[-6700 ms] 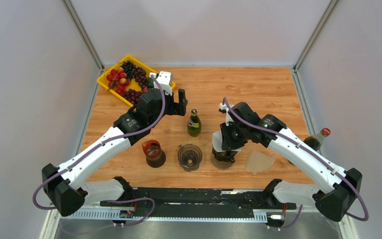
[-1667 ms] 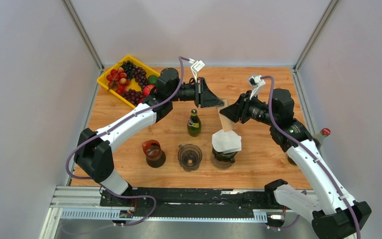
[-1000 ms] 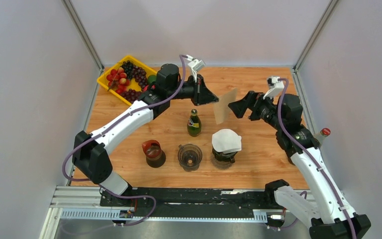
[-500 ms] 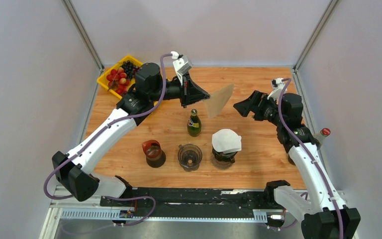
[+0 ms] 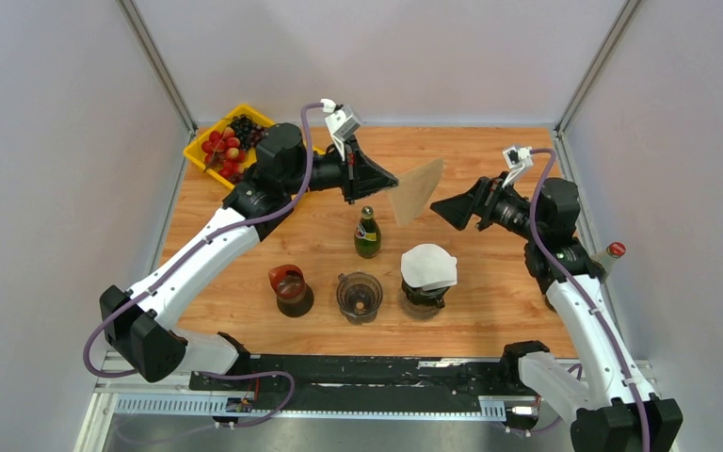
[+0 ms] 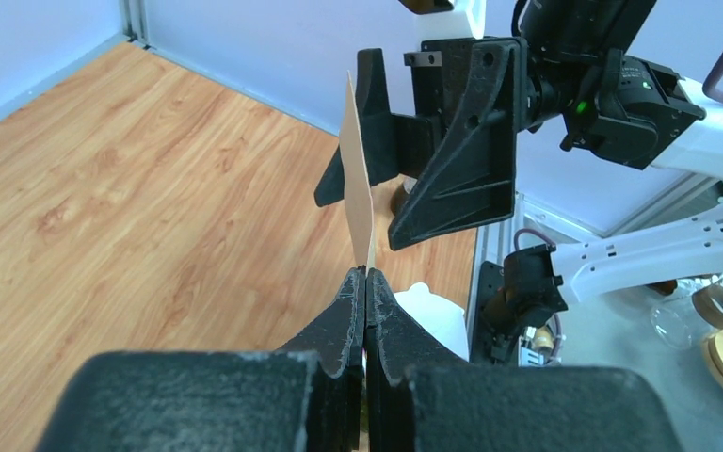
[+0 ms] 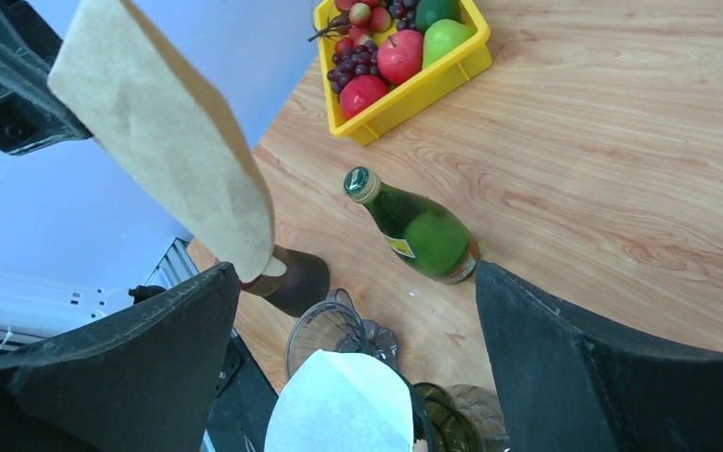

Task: Place the coffee filter in the dripper

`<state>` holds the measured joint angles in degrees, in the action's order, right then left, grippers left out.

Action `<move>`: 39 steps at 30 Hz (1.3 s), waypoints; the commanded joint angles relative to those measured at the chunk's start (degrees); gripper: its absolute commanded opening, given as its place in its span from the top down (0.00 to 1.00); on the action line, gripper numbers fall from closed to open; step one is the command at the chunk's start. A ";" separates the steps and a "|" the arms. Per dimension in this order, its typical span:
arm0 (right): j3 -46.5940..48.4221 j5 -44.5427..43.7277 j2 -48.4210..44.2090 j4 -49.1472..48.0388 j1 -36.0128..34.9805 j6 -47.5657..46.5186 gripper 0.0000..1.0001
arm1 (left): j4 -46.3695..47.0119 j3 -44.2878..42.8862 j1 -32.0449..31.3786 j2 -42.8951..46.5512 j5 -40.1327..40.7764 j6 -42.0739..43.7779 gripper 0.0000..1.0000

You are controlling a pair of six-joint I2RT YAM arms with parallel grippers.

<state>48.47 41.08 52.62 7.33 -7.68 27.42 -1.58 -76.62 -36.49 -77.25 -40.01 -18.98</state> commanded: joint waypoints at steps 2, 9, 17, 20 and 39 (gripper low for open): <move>-0.50 0.17 -1.98 -4.35 -0.09 1.11 0.02 | 3.89 -0.21 0.07 -0.21 -0.86 -2.07 1.00; -1.21 -5.62 -0.79 -4.09 -0.06 0.97 0.03 | 5.47 0.13 0.05 -0.33 -3.40 -3.41 1.00; -0.16 -0.88 -1.12 -4.36 -0.14 1.85 0.03 | 6.17 0.83 0.02 -0.78 -3.44 -4.37 1.00; -0.13 -0.40 -1.77 -4.44 -0.19 2.19 0.03 | 6.43 0.79 -0.01 -1.22 -3.46 -4.84 1.00; -0.75 4.68 -4.82 -5.64 -0.68 3.20 0.01 | 3.12 0.02 0.08 -2.25 2.40 -5.15 1.00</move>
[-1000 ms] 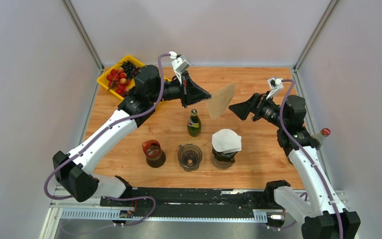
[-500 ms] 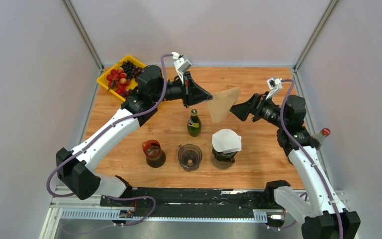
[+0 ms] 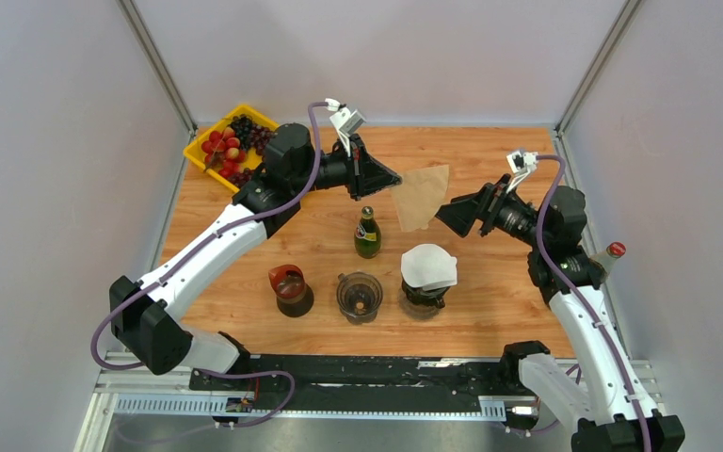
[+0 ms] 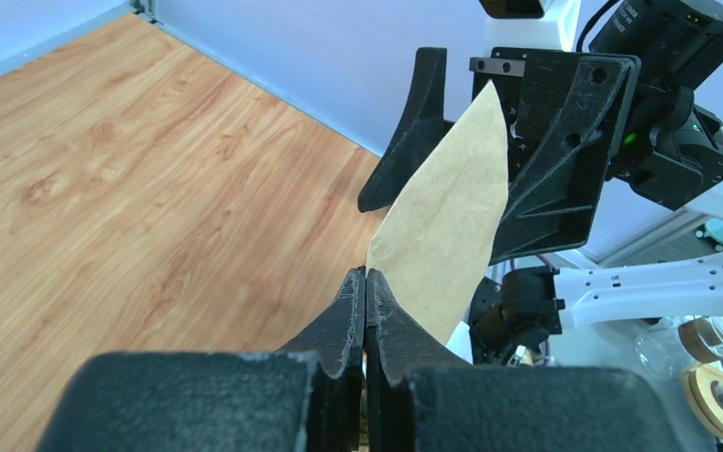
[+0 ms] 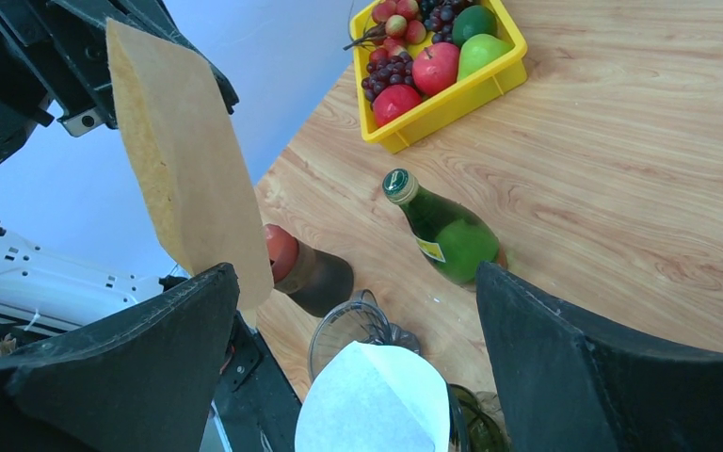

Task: Place the coffee filter in the dripper

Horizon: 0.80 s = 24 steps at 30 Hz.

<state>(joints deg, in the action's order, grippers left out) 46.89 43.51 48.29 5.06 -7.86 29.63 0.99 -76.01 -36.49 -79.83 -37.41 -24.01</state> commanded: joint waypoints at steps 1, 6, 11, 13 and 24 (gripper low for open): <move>1.05 2.62 -0.53 -3.31 -0.57 0.90 0.01 | 0.56 -0.57 0.05 0.30 -0.16 -0.22 1.00; 1.31 1.69 -1.06 -3.30 -0.68 0.70 0.01 | 0.59 -0.42 0.02 0.44 -0.07 -0.32 1.00; 0.83 -5.61 -2.20 -0.72 -0.71 -0.04 0.01 | 0.26 -0.28 0.02 1.04 -0.03 0.02 1.00; 1.29 -8.20 -2.24 0.89 -0.69 -0.81 0.00 | 0.09 0.00 -0.02 1.38 -0.02 0.20 1.00; 2.98 -14.87 -0.94 5.85 -0.71 -1.81 0.00 | -0.20 0.58 0.00 2.38 -0.21 1.21 1.00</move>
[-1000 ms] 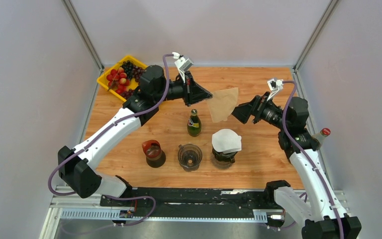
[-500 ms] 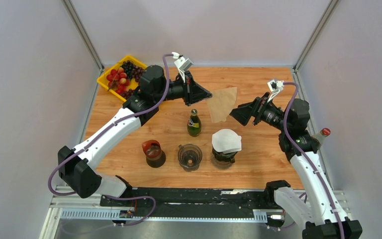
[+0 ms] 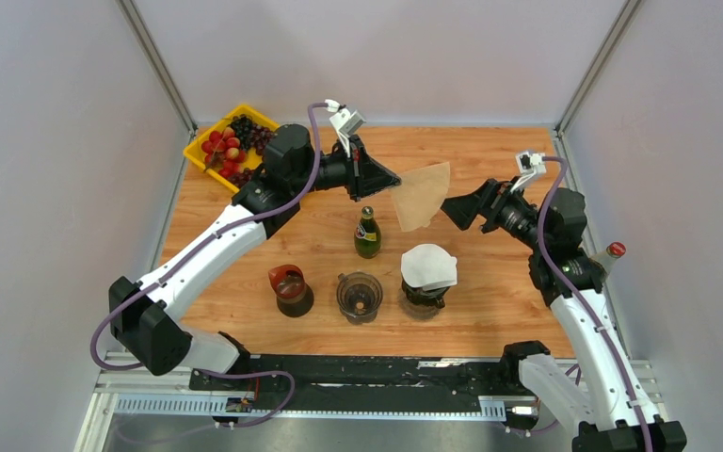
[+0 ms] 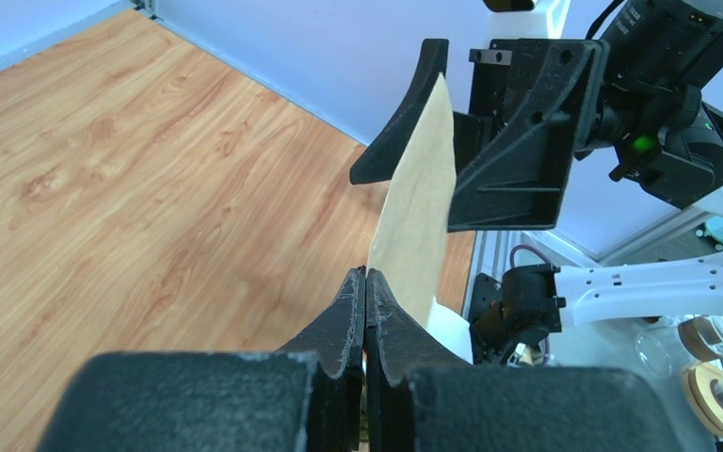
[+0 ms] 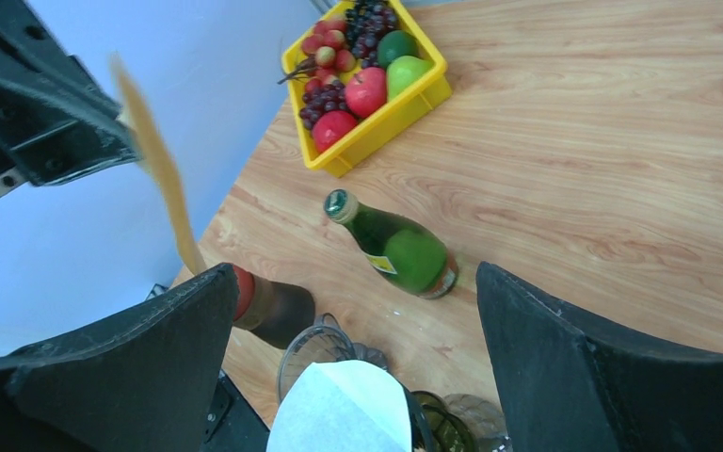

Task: Place the coffee filter in the dripper

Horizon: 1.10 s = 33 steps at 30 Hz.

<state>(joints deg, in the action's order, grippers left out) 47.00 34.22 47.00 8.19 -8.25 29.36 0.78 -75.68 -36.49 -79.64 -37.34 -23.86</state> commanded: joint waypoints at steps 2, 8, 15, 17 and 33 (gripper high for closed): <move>3.06 -6.99 0.87 3.75 -0.34 -1.74 0.00 | 0.02 0.19 0.03 2.16 -0.49 1.23 1.00; 3.66 -6.33 2.50 4.49 -0.36 -1.81 0.00 | -0.50 -1.03 0.00 1.57 -0.94 2.01 1.00; 4.12 -5.76 3.03 4.81 -0.36 -2.05 0.00 | -0.51 -1.31 -0.03 1.35 -1.94 1.83 1.00; 4.22 -5.68 3.47 4.80 -0.36 -1.94 0.00 | -0.51 -1.38 -0.01 1.25 -2.38 1.54 1.00; 4.59 1.73 5.84 4.03 -0.34 -0.73 0.00 | -0.51 -1.97 0.01 0.95 -1.92 1.08 1.00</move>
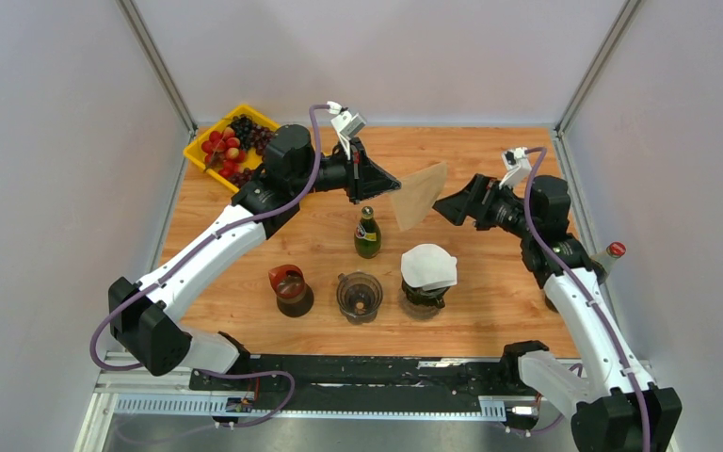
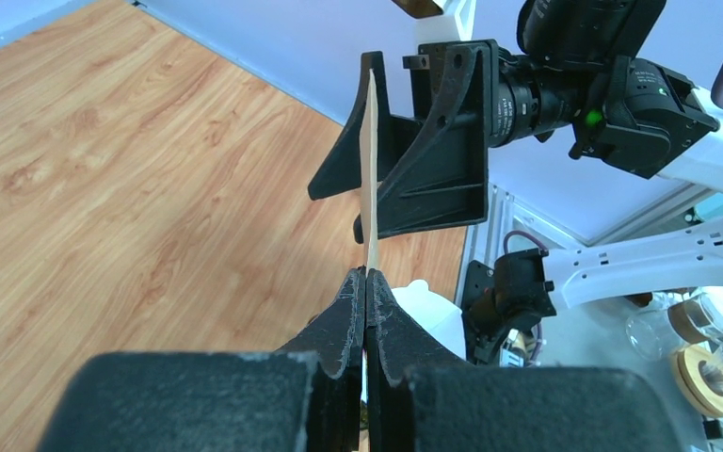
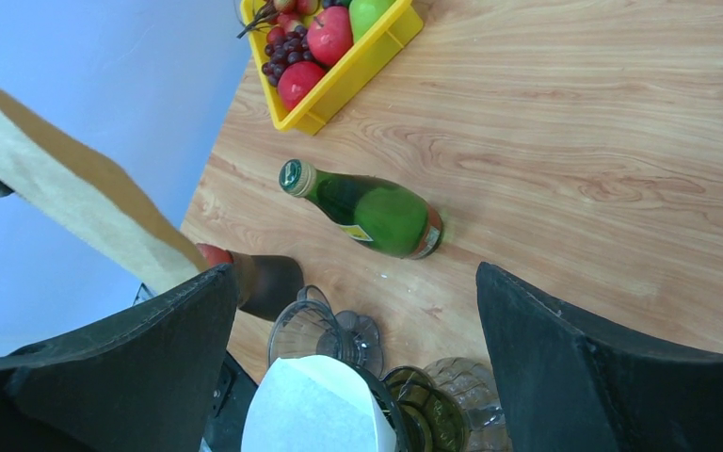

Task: Place the coffee filter in the dripper

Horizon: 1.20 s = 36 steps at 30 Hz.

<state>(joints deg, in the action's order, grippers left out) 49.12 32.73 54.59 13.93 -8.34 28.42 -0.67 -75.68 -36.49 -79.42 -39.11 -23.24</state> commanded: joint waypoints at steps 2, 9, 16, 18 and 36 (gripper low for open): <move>2.31 3.42 -2.54 -2.02 -0.27 0.51 0.00 | 0.93 -1.81 -0.03 0.64 -0.09 0.63 1.00; 2.18 4.93 -3.95 -2.94 -0.20 1.18 0.00 | 0.93 -1.68 0.02 0.49 0.76 0.67 1.00; 1.44 5.94 -5.07 -2.83 -0.20 1.59 0.00 | -0.96 -1.84 0.01 0.53 3.62 1.00 1.00; 1.13 6.15 -5.47 -2.86 -0.26 1.70 0.00 | -1.04 -1.87 0.06 0.58 3.76 1.01 1.00; 1.28 1.11 -5.09 0.51 -0.34 -0.09 0.00 | 0.34 -1.93 -0.05 0.76 1.63 -0.33 1.00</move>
<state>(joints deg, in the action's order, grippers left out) 49.12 34.98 50.89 14.66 -8.45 29.30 -2.28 -75.68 -36.49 -79.44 -36.62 -23.31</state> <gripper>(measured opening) 0.995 0.007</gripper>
